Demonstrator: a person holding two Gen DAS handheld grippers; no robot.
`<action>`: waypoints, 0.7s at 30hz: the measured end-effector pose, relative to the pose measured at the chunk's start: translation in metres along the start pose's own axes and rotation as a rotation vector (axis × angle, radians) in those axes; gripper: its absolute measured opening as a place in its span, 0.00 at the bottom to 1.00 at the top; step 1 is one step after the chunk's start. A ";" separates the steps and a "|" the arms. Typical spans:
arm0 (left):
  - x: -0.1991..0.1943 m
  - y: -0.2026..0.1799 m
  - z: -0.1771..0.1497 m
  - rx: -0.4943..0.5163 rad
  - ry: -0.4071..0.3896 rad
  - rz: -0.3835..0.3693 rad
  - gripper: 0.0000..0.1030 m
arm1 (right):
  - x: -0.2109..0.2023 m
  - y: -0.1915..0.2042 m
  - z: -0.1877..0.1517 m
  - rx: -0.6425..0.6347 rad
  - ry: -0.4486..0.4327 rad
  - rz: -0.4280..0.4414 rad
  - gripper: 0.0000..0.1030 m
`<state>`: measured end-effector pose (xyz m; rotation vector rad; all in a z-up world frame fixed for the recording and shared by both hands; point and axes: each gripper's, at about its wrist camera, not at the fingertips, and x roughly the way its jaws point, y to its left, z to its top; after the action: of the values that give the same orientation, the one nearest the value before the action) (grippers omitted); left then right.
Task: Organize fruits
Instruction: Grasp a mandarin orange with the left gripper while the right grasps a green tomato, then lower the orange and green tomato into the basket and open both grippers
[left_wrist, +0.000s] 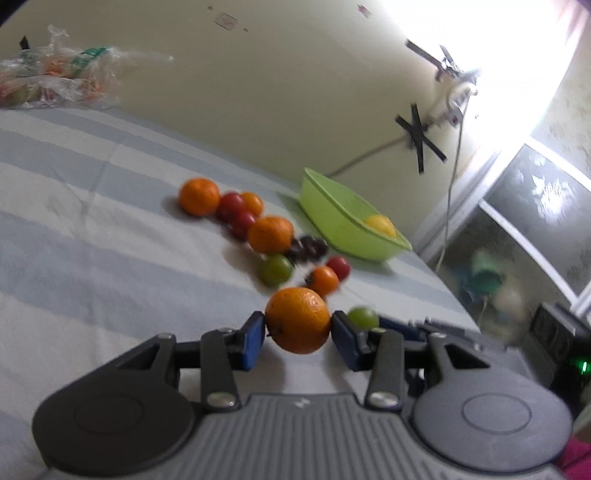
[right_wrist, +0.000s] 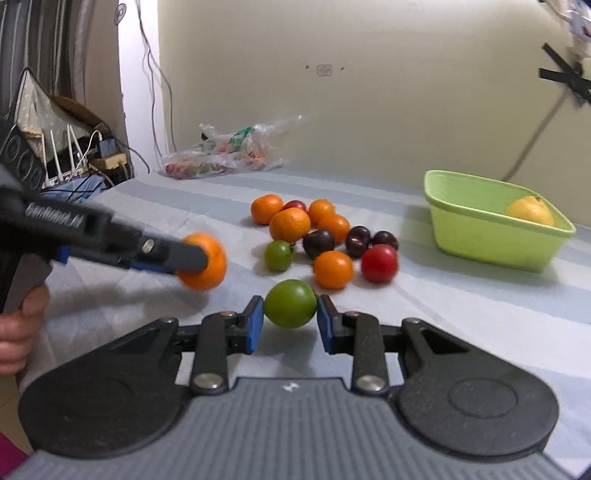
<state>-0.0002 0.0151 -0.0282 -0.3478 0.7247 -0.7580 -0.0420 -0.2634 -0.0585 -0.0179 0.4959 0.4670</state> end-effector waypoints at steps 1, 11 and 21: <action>0.002 -0.002 -0.003 0.010 0.009 0.007 0.39 | -0.001 -0.001 0.000 0.003 -0.002 -0.008 0.33; 0.007 -0.008 -0.006 0.002 0.017 0.018 0.39 | -0.008 -0.018 -0.007 0.066 -0.005 -0.040 0.33; 0.036 -0.037 0.041 0.041 0.029 -0.080 0.39 | -0.020 -0.046 0.004 0.085 -0.097 -0.092 0.33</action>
<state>0.0284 -0.0352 0.0036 -0.3310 0.7248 -0.8542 -0.0355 -0.3128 -0.0499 0.0628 0.4172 0.3546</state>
